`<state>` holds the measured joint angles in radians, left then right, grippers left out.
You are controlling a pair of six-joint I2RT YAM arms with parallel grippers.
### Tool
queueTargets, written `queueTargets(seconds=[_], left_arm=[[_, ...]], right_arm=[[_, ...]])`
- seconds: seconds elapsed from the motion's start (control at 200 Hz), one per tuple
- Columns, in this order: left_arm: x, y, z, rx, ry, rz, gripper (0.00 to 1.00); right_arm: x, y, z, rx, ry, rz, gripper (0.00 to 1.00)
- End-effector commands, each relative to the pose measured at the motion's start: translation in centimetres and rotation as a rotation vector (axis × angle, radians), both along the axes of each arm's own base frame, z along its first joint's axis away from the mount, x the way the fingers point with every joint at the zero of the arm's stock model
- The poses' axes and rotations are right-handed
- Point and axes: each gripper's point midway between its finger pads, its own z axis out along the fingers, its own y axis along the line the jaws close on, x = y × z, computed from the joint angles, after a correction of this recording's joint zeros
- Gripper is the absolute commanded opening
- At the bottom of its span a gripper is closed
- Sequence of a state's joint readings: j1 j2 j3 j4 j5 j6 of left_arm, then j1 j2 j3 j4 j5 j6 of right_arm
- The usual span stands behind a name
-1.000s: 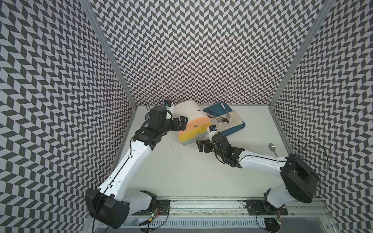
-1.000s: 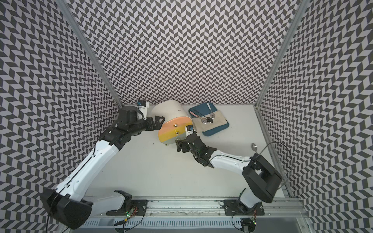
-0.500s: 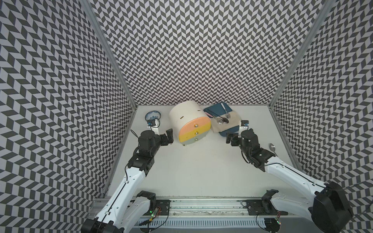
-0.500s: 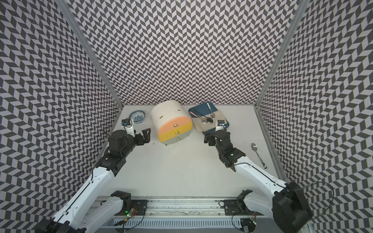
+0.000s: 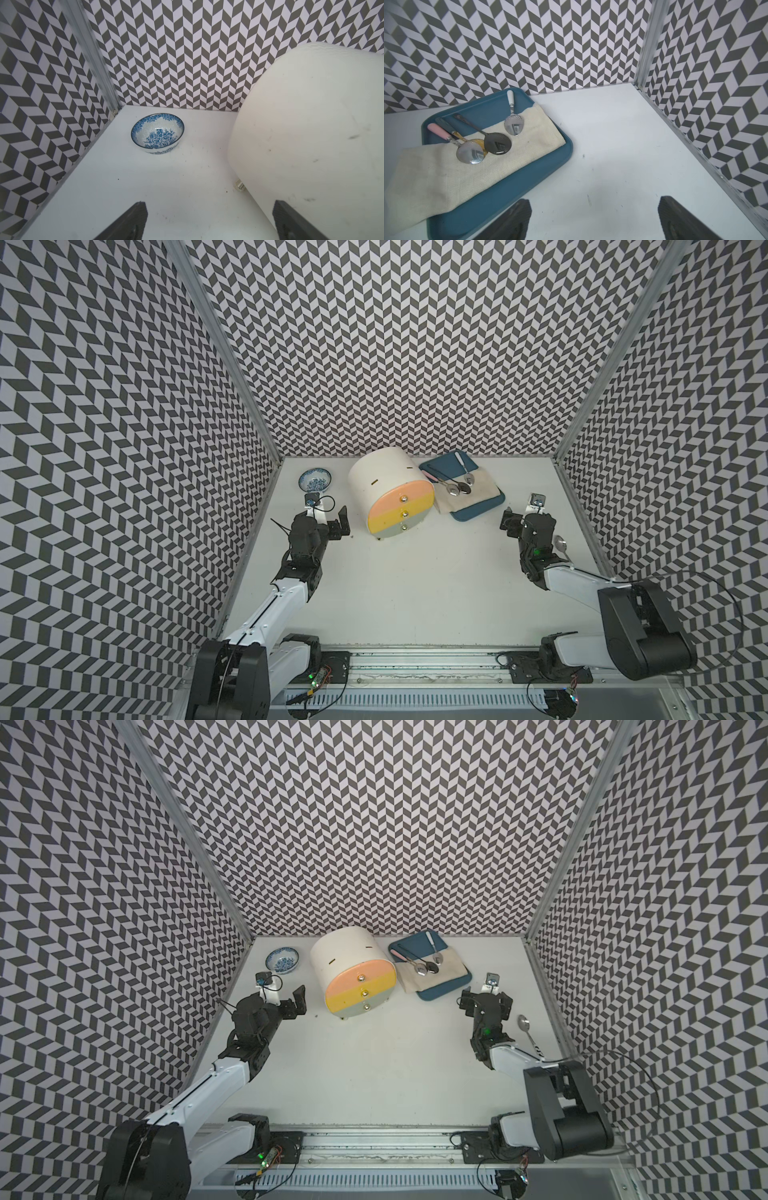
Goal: Place the transparent tape into the drawer according to color
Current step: Reset both arms
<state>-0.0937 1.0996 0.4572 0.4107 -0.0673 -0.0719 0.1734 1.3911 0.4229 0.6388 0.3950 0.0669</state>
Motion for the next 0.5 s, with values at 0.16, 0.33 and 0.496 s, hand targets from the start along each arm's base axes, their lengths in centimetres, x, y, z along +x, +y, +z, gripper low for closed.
queueTargets(seconds=[0.16,0.33,0.496], left_arm=[[1.9,1.7,-1.8,-0.018,-0.103,-0.005,1.0],[1.7,1.6,-3.1,0.036,-0.155,-0.031,0.98],[-0.1,1.4,-3.9,0.062,-0.236,-0.035,0.99]], right_arm=[[-0.4,0.0,3.4,-0.034,-0.285,0.063,1.0],[-3.3,-0.3,3.1,-0.018,-0.366,0.08,1.0],[-3.4,-0.6,3.2,-0.02,-0.378,0.064,1.0]])
